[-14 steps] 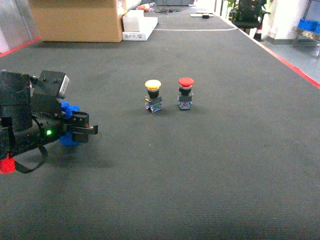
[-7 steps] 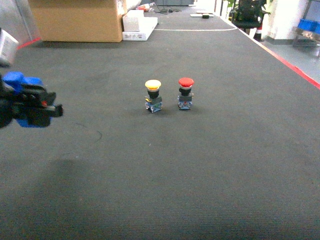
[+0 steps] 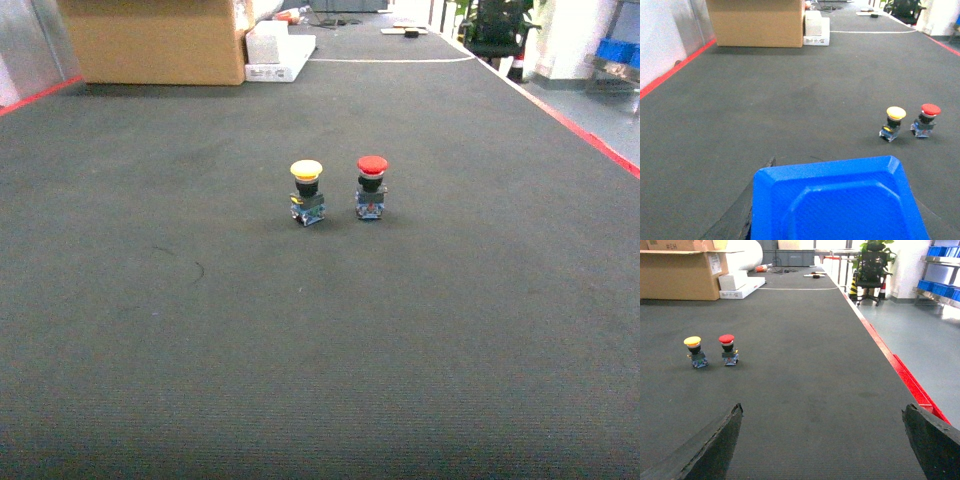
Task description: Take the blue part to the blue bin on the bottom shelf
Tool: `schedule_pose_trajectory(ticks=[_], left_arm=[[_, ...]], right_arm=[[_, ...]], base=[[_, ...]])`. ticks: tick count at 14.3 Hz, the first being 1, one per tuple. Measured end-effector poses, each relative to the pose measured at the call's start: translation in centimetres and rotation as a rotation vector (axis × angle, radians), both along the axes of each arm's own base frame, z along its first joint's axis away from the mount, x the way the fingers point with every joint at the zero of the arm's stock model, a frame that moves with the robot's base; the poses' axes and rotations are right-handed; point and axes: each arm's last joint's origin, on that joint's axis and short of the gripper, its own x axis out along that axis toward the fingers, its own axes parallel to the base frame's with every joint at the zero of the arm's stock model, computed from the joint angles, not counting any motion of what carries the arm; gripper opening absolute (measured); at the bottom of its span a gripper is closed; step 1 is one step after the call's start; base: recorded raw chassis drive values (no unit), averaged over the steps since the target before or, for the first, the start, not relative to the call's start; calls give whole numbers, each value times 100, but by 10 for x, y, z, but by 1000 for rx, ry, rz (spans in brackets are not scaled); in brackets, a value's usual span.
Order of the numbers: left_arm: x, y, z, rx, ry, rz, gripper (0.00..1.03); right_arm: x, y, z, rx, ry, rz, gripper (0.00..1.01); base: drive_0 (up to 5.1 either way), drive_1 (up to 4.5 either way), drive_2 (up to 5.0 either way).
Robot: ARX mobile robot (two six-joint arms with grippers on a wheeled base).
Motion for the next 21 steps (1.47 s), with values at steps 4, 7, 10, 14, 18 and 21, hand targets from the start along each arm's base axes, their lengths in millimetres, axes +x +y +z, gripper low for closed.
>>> schedule_pose_trajectory(ticks=[4, 7, 10, 14, 18, 21], left_arm=[[-47, 7, 8, -29, -21, 57, 45], [-53, 6, 7, -20, -39, 55, 45], [-52, 6, 6, -18, -33, 55, 45], [-52, 6, 6, -18, -34, 56, 45], [-53, 6, 7, -19, -41, 60, 45], [-52, 6, 6, -18, -33, 61, 45]], right_arm=[[0, 0, 0, 0, 0, 0, 98], [0, 0, 0, 0, 0, 0, 98], [0, 0, 0, 0, 0, 0, 98], [0, 0, 0, 0, -1, 0, 98], [0, 0, 0, 0, 1, 1, 98], [0, 0, 0, 0, 0, 0, 98]], base=[[0, 0, 0], [0, 0, 0], [0, 0, 0], [2, -98, 103], [-75, -176, 26], [-183, -183, -183]])
